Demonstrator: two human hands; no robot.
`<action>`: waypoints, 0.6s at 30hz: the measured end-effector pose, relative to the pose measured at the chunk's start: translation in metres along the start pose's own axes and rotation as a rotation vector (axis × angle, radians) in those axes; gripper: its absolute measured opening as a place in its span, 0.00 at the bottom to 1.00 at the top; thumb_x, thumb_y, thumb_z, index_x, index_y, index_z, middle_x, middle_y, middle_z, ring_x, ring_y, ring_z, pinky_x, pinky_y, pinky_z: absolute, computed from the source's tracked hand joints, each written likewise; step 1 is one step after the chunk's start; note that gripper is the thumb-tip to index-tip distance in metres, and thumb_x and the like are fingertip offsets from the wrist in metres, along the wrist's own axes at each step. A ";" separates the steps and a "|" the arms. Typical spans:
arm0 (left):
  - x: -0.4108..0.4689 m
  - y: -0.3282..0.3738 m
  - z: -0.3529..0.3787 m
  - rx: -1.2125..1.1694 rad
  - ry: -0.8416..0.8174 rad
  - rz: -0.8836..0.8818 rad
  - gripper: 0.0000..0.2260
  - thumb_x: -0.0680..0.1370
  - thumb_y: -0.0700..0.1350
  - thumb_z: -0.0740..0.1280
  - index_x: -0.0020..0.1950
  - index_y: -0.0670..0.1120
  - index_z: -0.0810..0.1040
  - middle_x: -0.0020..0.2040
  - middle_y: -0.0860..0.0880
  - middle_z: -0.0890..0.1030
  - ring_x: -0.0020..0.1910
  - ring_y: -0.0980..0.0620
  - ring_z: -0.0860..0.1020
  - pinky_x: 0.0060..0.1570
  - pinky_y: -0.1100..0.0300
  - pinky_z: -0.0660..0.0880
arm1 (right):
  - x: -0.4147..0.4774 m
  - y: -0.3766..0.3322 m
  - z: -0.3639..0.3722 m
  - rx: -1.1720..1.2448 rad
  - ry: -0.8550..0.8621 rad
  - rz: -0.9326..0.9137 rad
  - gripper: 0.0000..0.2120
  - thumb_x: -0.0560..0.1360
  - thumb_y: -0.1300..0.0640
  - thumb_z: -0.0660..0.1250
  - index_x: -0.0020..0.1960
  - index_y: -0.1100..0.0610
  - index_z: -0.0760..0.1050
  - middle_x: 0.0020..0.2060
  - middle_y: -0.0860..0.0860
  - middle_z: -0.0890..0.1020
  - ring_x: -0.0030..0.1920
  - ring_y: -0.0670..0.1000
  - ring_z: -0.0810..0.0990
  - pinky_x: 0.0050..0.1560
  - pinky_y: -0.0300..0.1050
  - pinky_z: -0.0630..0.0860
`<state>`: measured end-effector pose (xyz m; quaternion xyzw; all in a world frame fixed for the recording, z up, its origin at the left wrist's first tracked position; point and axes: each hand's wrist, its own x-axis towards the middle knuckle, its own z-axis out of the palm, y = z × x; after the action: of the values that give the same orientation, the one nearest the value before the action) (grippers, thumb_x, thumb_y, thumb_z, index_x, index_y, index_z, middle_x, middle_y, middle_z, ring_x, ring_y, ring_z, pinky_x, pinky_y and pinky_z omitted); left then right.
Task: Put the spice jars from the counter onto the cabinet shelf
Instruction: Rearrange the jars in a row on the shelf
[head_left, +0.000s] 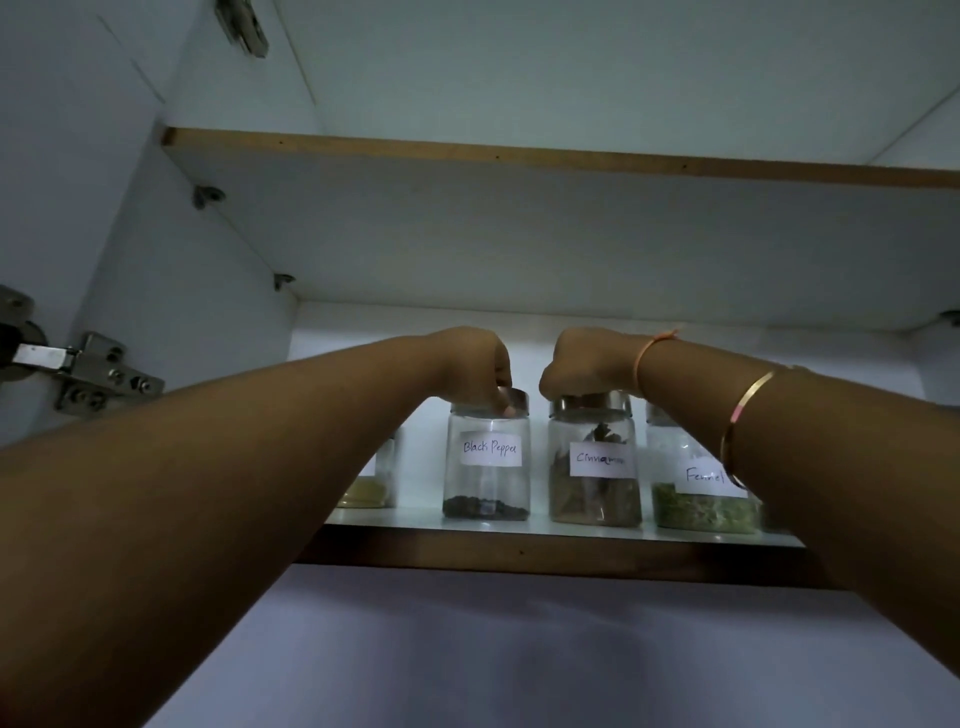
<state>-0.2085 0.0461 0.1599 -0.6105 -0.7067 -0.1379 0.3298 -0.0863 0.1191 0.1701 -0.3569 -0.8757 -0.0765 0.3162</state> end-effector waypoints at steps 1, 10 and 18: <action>0.001 -0.001 0.000 -0.001 0.007 0.003 0.17 0.74 0.52 0.69 0.60 0.46 0.79 0.57 0.49 0.80 0.55 0.48 0.77 0.49 0.60 0.70 | 0.000 -0.001 -0.002 0.014 -0.045 -0.004 0.08 0.70 0.59 0.67 0.34 0.60 0.77 0.32 0.55 0.81 0.32 0.53 0.77 0.35 0.39 0.71; 0.004 -0.032 0.017 0.113 0.025 -0.019 0.18 0.74 0.56 0.68 0.60 0.48 0.79 0.56 0.50 0.81 0.54 0.49 0.77 0.50 0.57 0.71 | 0.004 -0.026 0.019 -0.124 -0.097 -0.175 0.15 0.72 0.62 0.67 0.57 0.64 0.80 0.55 0.58 0.83 0.43 0.50 0.75 0.51 0.45 0.76; 0.004 -0.055 0.036 0.160 0.118 -0.029 0.16 0.75 0.56 0.67 0.59 0.52 0.79 0.56 0.52 0.81 0.54 0.50 0.76 0.48 0.59 0.68 | 0.020 -0.044 0.056 -0.306 -0.157 -0.250 0.07 0.72 0.61 0.68 0.48 0.64 0.79 0.43 0.55 0.80 0.45 0.53 0.77 0.44 0.42 0.74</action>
<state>-0.2714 0.0591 0.1476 -0.5626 -0.7038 -0.1213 0.4165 -0.1543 0.1181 0.1422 -0.2940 -0.9133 -0.2194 0.1771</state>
